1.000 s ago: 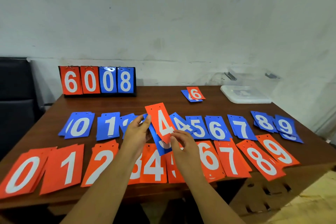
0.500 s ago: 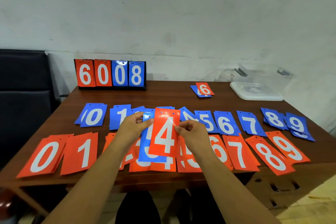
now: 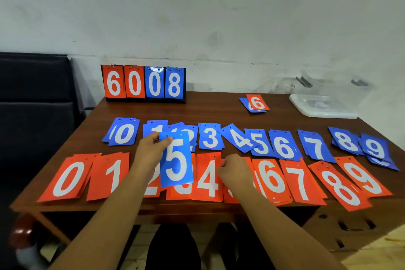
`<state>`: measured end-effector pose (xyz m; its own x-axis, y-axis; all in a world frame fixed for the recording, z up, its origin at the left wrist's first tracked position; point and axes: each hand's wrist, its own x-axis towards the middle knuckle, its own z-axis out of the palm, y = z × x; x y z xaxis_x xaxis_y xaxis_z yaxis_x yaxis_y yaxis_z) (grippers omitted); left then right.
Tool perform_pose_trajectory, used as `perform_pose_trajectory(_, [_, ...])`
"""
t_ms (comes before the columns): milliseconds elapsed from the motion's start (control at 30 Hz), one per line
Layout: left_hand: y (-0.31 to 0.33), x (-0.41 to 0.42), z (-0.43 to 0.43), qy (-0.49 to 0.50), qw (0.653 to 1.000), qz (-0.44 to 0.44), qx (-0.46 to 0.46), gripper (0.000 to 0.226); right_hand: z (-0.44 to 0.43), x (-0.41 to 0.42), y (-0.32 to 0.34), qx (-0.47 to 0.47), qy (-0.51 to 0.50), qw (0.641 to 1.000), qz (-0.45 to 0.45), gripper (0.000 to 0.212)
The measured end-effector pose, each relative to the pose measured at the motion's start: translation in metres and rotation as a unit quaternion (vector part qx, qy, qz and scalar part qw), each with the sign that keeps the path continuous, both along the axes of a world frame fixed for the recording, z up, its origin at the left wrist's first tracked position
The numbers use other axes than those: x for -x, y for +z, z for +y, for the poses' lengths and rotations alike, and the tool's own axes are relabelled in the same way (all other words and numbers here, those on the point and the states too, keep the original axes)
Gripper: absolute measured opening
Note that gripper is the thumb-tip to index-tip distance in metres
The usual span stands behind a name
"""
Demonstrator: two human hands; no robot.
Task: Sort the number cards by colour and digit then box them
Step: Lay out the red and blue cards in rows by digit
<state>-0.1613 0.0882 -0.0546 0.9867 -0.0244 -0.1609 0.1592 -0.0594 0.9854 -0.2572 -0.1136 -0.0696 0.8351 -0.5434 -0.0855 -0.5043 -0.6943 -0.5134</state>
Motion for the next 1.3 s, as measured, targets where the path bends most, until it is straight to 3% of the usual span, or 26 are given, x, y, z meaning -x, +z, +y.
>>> perform_pose_trajectory(133, [0.0, 0.003, -0.005, -0.016, 1.0, -0.007, -0.004, 0.014, 0.005, 0.0, -0.006, 0.047, 0.03, 0.998, 0.022, 0.012])
perform_pose_trajectory(233, [0.001, 0.006, -0.009, -0.03, 1.0, -0.001, -0.004, 0.018, 0.003, 0.0, -0.004, 0.045, 0.034, 0.998, -0.036, 0.019])
perform_pose_trajectory(333, [0.006, 0.009, -0.023, -0.046, 0.999, 0.007, -0.014, 0.018, 0.003, -0.004, 0.013, -0.105, 0.041, 0.986, -0.122, 0.018])
perform_pose_trajectory(400, [0.008, 0.01, -0.036, -0.06, 0.998, 0.013, -0.016, 0.017, 0.003, -0.006, 0.027, -0.255, 0.044, 0.954, -0.15, 0.021])
perform_pose_trajectory(467, [0.011, 0.01, -0.051, -0.08, 0.997, 0.012, 0.007, 0.022, -0.002, -0.007, 0.036, -0.336, 0.048, 0.928, -0.152, 0.014])
perform_pose_trajectory(633, [0.013, 0.002, -0.095, -0.114, 0.993, -0.016, 0.015, 0.021, -0.041, -0.007, 0.043, -0.368, -0.01, 0.917, -0.155, 0.007])
perform_pose_trajectory(767, [0.009, -0.007, -0.146, -0.14, 0.987, -0.052, -0.056, 0.023, -0.102, -0.005, 0.049, -0.32, -0.085, 0.927, -0.173, 0.008])
perform_pose_trajectory(833, [0.003, -0.011, -0.168, -0.17, 0.965, -0.13, -0.153, 0.011, -0.135, -0.005, 0.049, -0.291, -0.12, 0.93, -0.19, 0.009])
perform_pose_trajectory(900, [-0.007, -0.015, -0.186, -0.193, 0.918, -0.218, -0.271, 0.008, -0.162, -0.007, 0.048, -0.251, -0.147, 0.936, -0.199, 0.01])
perform_pose_trajectory(967, [-0.016, -0.018, -0.202, -0.202, 0.855, -0.28, -0.386, 0.026, -0.181, -0.01, 0.044, -0.208, -0.16, 0.945, -0.193, 0.011])
perform_pose_trajectory(1033, [-0.022, -0.02, -0.214, -0.215, 0.806, -0.29, -0.468, 0.043, -0.194, -0.015, 0.038, -0.177, -0.163, 0.955, -0.173, 0.011])
perform_pose_trajectory(1167, [-0.032, -0.029, -0.226, -0.273, 0.737, -0.281, -0.55, 0.057, -0.211, -0.029, 0.026, -0.158, -0.157, 0.965, -0.135, 0.012])
perform_pose_trajectory(1300, [-0.034, -0.042, -0.225, -0.332, 0.71, -0.292, -0.548, 0.053, -0.218, -0.045, 0.02, -0.147, -0.145, 0.971, -0.117, 0.008])
